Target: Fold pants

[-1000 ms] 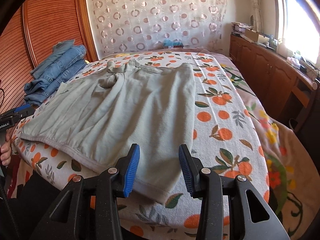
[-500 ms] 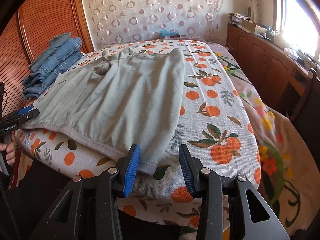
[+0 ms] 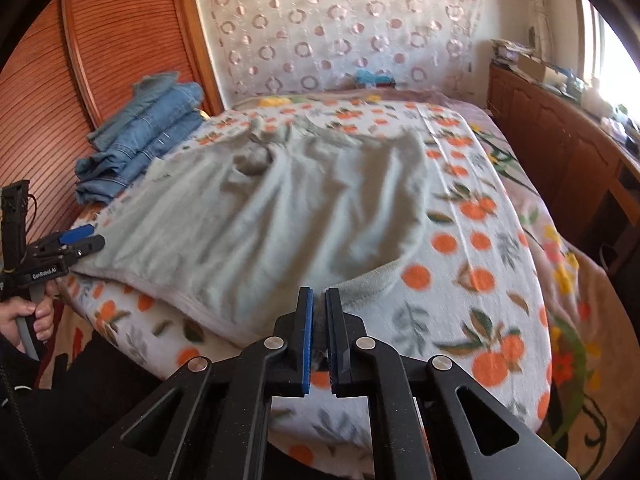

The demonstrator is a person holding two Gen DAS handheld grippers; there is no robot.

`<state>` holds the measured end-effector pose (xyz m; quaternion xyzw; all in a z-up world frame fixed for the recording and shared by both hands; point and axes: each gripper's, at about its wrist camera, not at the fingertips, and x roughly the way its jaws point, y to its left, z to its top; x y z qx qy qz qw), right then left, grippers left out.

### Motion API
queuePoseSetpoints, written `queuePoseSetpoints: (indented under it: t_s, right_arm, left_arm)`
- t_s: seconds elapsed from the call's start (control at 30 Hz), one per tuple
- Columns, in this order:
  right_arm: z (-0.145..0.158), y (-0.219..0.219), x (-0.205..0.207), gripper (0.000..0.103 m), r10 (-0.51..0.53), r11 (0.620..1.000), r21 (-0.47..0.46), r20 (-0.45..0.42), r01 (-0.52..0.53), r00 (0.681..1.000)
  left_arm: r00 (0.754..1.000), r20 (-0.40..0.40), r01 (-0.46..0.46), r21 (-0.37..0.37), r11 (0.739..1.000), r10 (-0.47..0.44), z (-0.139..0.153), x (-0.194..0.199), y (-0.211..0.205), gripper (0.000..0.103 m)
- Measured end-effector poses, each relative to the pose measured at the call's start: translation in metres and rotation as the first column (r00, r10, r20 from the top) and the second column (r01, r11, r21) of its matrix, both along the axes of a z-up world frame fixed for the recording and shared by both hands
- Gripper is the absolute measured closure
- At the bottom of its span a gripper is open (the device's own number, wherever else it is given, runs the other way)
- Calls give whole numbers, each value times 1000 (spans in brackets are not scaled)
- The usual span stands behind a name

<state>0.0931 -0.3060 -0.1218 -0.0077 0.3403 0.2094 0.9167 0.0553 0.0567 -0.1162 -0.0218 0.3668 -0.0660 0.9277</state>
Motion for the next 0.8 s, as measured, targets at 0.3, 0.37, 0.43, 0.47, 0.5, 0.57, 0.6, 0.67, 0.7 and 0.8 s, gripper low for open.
queuePoseSetpoints:
  t_s: [0.3,0.37,0.43,0.47,0.5,0.57,0.6,0.67,0.7,0.8]
  right_arm:
    - [29,101,24,97,243,967,59,68,-247,968]
    - [29,125,25,97,299,950,71,69,-304,952]
    - [28,149,23,97,355,929,86,64,-359,933]
    - [27,160,22,97,380,919,93,58,-384,923]
    - [26,171,20,97,404,908,96,54,-408,913]
    - [24,189,15,97,446,889,96,50,-449,894]
    - [23,197,13,97,466,879,96,46,-468,884]
    - [17,206,14,97,493,864,106,24,-493,870]
    - [13,211,17,97,499,862,106,6,-496,867]
    - [3,214,26,97,497,865,99,-29,-492,867]
  left_arm:
    - [995,38,-93,-12,996,94,15,-16,42,26]
    - [993,41,-114,-12,993,114,17,-19,51,26]
    - [990,42,-132,-14,991,132,17,-22,60,26]
    - [989,42,-139,-14,990,139,17,-22,63,26]
    - [988,42,-147,-15,989,147,17,-24,67,26]
    - [986,42,-162,-17,987,163,17,-26,74,26]
    - [985,42,-169,-21,985,170,17,-27,78,26]
    - [982,40,-181,-28,983,182,16,-28,83,26]
    - [982,39,-185,-30,982,186,16,-28,85,26]
    - [981,37,-190,-33,981,192,15,-28,89,26]
